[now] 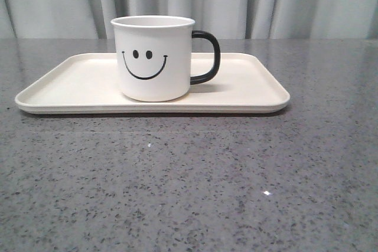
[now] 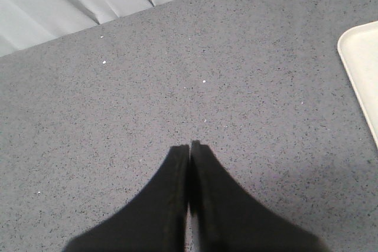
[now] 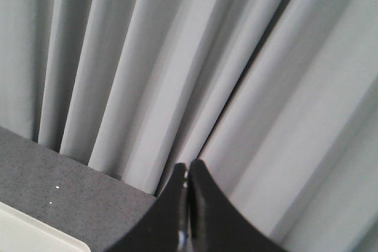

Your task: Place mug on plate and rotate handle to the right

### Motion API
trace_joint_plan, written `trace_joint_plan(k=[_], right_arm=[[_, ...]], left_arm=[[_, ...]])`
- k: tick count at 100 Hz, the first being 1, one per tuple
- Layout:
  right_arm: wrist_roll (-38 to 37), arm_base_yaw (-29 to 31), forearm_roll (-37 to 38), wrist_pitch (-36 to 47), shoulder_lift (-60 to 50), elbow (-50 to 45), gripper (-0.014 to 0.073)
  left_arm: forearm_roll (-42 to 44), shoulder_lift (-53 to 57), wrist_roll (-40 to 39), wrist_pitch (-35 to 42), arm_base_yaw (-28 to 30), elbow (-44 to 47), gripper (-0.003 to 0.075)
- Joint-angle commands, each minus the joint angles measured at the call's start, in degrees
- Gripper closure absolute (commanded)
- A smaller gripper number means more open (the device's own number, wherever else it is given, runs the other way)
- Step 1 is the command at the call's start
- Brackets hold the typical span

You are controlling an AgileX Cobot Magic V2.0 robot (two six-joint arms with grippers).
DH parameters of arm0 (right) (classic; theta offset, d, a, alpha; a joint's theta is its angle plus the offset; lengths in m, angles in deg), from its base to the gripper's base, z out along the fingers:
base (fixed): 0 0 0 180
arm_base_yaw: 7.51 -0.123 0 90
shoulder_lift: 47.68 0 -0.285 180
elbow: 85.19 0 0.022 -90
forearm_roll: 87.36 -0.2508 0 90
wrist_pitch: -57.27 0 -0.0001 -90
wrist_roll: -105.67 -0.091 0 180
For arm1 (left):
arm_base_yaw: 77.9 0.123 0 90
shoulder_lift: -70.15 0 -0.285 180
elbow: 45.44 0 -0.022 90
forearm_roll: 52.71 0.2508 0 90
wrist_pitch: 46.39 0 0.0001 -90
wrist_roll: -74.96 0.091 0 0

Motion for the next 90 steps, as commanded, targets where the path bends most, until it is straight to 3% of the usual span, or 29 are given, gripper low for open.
trace_joint_plan(k=[1, 18, 34, 90], right_arm=[[-1.1, 0.5, 1.1, 8.7, -4.3, -7.5, 0.0714], [-1.3, 0.5, 3.7, 18.0, -12.7, -21.4, 0.0713], [-1.4, 0.5, 3.7, 22.5, -18.6, -28.0, 0.0713], [-1.3, 0.5, 3.8, 22.2, -20.7, -29.5, 0.0713]], left_arm=[[0.1, 0.4, -1.2, 3.3, 0.1, -1.4, 0.0740], [-1.2, 0.4, -1.2, 4.6, 0.1, -1.4, 0.0740], [-2.3, 0.4, -1.2, 5.4, 0.1, -1.4, 0.0740], [-2.5, 0.4, -1.2, 6.4, 0.1, -1.4, 0.0740]])
